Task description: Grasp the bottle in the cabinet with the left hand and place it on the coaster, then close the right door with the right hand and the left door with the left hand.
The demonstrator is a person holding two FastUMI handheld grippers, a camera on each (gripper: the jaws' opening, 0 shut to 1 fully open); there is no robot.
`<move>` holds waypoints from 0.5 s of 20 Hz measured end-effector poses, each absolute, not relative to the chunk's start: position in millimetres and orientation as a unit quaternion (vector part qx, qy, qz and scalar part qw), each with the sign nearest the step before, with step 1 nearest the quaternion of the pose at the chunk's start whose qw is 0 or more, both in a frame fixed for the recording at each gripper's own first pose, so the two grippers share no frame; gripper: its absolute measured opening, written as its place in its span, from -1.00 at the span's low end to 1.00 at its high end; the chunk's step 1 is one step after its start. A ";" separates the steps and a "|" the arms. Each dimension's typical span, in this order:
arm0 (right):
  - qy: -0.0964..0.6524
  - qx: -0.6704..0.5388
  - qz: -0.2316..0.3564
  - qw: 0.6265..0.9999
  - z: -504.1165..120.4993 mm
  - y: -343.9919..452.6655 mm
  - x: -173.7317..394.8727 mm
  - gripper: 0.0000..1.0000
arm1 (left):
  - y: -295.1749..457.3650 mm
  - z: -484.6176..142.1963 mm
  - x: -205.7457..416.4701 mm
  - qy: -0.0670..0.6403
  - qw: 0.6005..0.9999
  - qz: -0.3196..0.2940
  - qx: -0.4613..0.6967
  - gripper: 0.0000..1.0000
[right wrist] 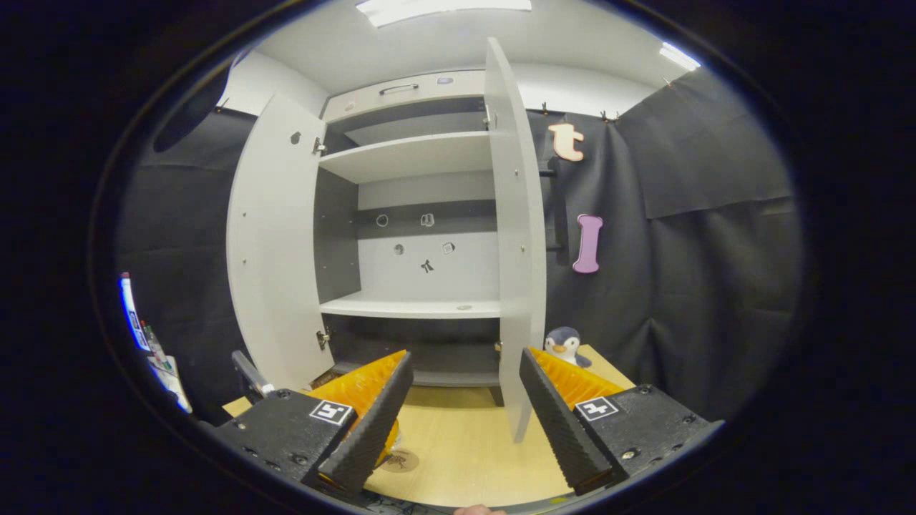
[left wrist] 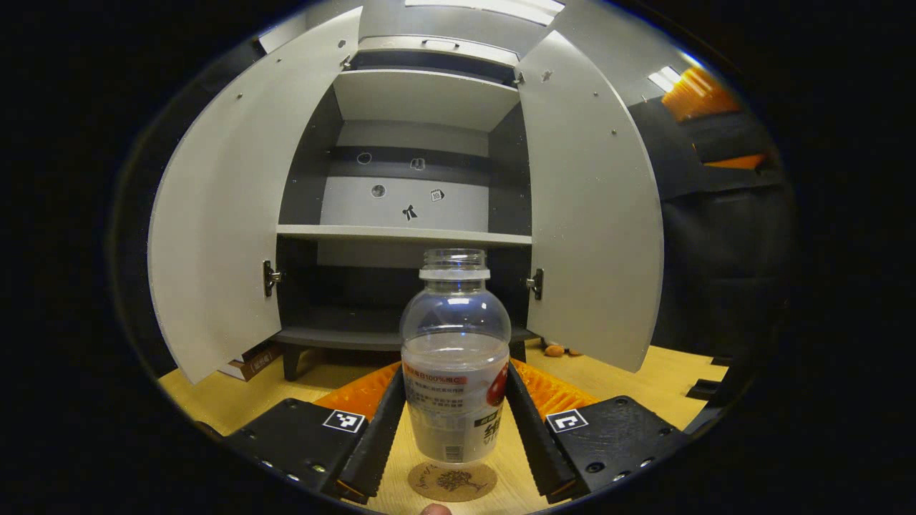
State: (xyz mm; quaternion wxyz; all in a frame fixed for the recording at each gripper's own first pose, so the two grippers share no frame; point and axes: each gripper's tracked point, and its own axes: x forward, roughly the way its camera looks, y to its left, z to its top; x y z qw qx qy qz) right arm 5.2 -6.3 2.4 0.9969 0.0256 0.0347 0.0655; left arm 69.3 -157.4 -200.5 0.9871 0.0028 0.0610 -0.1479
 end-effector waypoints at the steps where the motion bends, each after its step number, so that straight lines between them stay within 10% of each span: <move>1: 0.037 0.026 0.065 0.997 1.6 -5.9 5.3 0.86 | -157.4 -206.9 68.2 0.060 0.987 -0.148 0.005 0.53; 10: 0.060 0.019 0.057 0.996 -6.1 -12.3 3.0 0.86 | -152.4 -250.7 58.9 0.077 0.988 -0.134 0.007 0.54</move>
